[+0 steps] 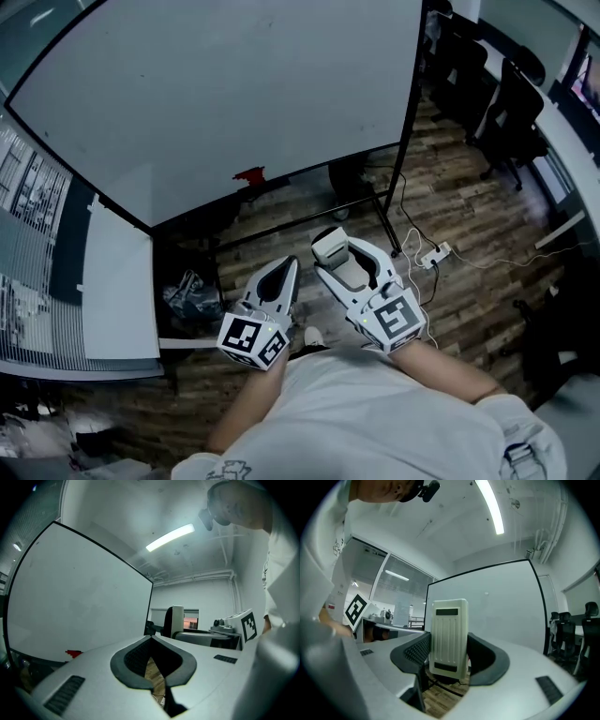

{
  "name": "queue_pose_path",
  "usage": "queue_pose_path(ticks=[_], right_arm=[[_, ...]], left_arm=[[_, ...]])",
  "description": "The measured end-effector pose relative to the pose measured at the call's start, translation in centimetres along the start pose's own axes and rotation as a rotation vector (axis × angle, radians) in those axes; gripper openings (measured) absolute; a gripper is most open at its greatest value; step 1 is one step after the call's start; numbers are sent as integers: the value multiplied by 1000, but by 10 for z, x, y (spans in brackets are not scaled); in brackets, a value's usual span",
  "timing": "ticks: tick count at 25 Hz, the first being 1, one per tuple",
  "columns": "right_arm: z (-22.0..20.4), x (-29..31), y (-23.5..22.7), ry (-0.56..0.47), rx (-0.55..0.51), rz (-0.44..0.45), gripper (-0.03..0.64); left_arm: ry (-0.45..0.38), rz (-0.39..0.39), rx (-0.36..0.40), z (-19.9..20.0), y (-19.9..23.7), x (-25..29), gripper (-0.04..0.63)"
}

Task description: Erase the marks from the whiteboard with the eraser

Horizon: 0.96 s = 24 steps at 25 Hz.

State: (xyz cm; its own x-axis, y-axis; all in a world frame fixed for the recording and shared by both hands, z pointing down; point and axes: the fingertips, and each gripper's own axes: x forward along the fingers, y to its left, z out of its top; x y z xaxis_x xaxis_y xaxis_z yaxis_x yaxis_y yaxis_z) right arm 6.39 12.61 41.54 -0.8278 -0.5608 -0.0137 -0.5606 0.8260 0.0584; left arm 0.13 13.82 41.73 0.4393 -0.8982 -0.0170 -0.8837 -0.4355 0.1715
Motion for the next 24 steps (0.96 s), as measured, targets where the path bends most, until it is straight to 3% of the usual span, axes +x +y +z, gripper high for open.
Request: queue_pose_path(ticks=[11,24], right_arm=[[-23,-103,8,50,28,-6,245],[-21,-139,19,41,47,-4,245]], left_arm=[[33,-38,-40,-40,-100,-18,8],[43,-43,-34,-43,-137,-33,8]])
